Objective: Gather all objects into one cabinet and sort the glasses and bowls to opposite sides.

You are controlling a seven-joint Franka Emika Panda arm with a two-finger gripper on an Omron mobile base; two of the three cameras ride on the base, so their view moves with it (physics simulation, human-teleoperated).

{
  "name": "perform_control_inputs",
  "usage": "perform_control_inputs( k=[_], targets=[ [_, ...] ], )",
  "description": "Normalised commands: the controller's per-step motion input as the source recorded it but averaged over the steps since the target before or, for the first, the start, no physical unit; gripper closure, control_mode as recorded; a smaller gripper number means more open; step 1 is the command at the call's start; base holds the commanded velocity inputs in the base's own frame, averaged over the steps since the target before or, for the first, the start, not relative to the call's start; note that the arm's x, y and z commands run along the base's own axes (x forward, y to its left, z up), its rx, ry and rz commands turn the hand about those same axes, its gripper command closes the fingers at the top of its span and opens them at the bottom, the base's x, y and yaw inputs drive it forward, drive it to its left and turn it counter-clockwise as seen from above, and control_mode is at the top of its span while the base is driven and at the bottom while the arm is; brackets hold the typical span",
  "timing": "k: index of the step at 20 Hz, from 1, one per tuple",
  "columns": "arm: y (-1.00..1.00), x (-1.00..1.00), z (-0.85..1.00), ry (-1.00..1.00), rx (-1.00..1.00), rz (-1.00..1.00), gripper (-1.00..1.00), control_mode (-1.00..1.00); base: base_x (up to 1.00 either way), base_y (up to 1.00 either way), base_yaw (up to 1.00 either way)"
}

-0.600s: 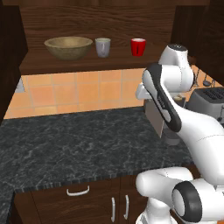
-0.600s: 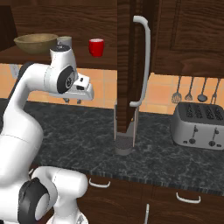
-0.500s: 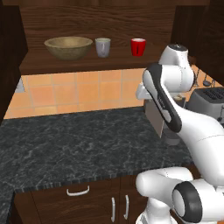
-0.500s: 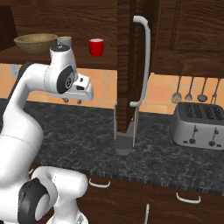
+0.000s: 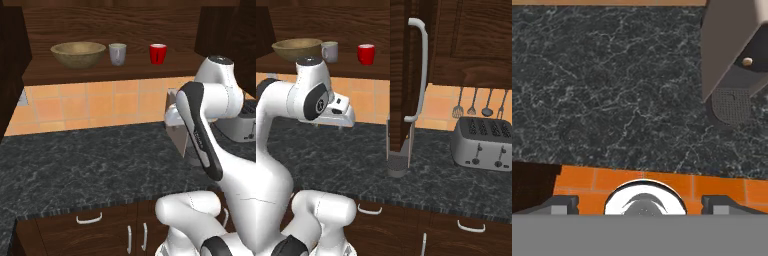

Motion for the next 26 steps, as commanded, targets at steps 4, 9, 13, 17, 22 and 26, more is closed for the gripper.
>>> perform_control_inputs(
  k=[4,9,13,17,22,26],
  targets=[
    [0.0,-0.92,0.28,-0.06,0.0,-0.09,-1.0,-1.0,0.0,0.0,0.0],
    [0.03,-0.33,0.53,0.0,0.0,-0.11,-1.0,-1.0,0.0,0.0,0.0],
    [0.0,-0.3,0.42,0.0,0.0,-0.14,-1.0,-1.0,0.0,0.0,0.0],
    [0.0,-0.43,0.07,-0.01,0.0,-0.1,-1.0,-1.0,0.0,0.0,0.0],
    [-0.03,-0.37,0.0,-0.02,0.0,0.02,-1.0,-1.0,0.0,0.0,0.0],
    [-0.12,-0.23,-0.02,-0.01,0.0,0.12,-1.0,-1.0,0.0,0.0,0.0]
  ],
)
